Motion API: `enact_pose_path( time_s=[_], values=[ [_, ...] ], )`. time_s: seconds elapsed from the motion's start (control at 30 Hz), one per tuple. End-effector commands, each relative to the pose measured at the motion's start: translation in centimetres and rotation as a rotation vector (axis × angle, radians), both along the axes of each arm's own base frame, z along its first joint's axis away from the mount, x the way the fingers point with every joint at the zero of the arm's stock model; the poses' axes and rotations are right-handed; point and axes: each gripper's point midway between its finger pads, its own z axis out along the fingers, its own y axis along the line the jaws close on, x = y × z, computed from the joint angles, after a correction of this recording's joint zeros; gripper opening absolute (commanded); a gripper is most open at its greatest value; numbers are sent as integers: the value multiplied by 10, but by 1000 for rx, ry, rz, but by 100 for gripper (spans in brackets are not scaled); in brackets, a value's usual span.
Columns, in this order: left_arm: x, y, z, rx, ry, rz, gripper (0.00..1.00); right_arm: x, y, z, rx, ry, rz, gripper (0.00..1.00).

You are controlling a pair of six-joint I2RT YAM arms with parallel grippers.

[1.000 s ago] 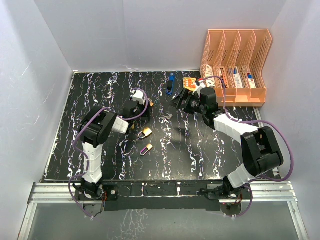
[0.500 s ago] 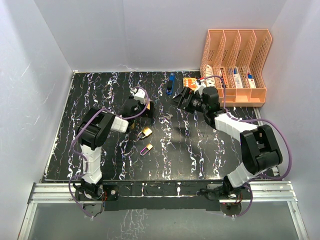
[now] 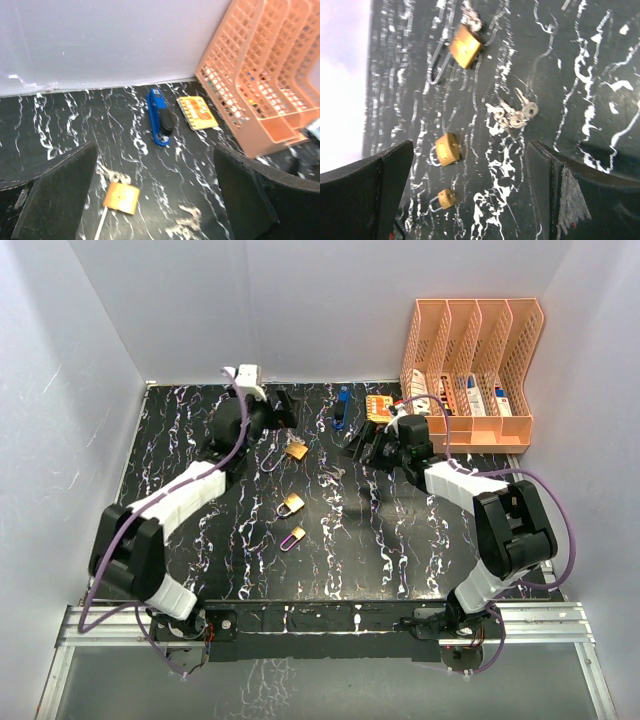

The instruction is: Unlock with the key

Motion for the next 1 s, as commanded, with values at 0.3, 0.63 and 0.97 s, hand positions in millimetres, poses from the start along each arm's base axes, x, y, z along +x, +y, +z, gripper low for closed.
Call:
enact_pose_path(
  time_s=[0.3,0.63,0.97],
  values=[
    [-108,23,-64,-104,307,-33,86,13,29,-12,-507,-149,63,60],
    [-122,20,-87,-121,394,-56,84,19,48,-46,-585,-130,182,33],
    [-121,21,-95,-113,408,-49,84,20,59,-61,-616,-130,221,32]
  ],
)
